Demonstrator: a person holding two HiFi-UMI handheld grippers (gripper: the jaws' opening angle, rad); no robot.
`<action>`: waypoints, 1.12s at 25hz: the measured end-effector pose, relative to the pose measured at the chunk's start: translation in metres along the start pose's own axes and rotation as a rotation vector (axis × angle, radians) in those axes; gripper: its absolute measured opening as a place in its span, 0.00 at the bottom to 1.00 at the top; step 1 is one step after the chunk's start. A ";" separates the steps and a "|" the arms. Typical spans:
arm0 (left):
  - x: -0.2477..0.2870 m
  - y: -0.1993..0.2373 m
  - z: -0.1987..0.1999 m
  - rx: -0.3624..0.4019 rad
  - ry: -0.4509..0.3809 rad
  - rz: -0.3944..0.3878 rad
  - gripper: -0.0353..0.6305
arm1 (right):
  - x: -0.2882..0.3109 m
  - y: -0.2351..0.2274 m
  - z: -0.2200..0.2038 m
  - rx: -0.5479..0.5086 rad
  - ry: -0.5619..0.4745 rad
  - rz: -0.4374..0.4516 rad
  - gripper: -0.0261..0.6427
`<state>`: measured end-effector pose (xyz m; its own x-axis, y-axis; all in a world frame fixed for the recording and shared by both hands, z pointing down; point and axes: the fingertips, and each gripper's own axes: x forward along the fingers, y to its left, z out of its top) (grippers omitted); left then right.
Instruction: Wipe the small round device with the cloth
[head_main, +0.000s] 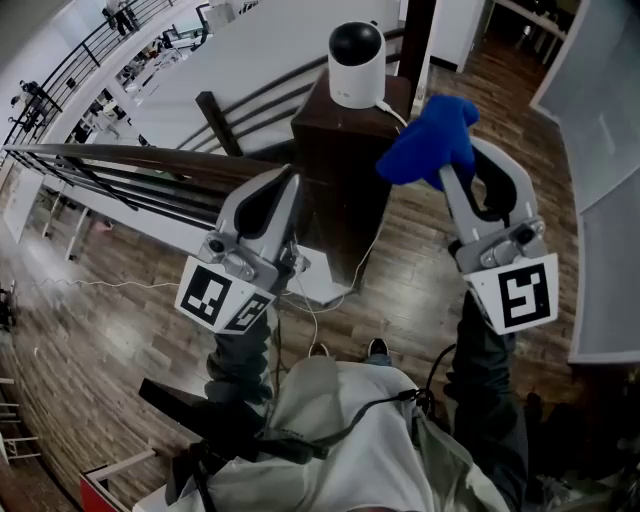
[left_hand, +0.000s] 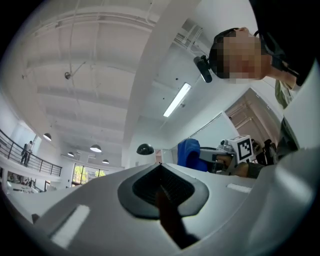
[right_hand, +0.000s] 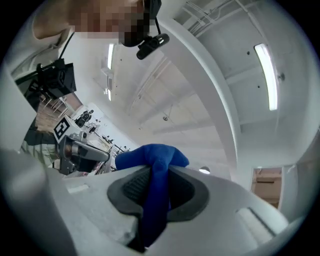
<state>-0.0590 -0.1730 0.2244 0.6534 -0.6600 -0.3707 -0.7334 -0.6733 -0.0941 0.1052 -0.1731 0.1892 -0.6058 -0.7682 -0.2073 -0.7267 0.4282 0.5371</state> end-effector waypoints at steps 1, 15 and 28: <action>0.005 0.005 0.007 0.012 -0.009 -0.002 0.06 | 0.012 -0.010 0.008 -0.017 0.005 -0.003 0.15; 0.055 0.051 0.030 0.001 -0.011 -0.046 0.06 | 0.116 -0.009 -0.008 -0.115 0.167 0.028 0.15; 0.059 0.063 0.020 -0.030 -0.034 -0.069 0.06 | 0.101 -0.067 0.028 -0.123 0.068 -0.136 0.15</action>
<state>-0.0705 -0.2481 0.1784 0.6952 -0.6001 -0.3957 -0.6804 -0.7270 -0.0928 0.0838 -0.2658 0.1092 -0.4784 -0.8473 -0.2308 -0.7528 0.2603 0.6046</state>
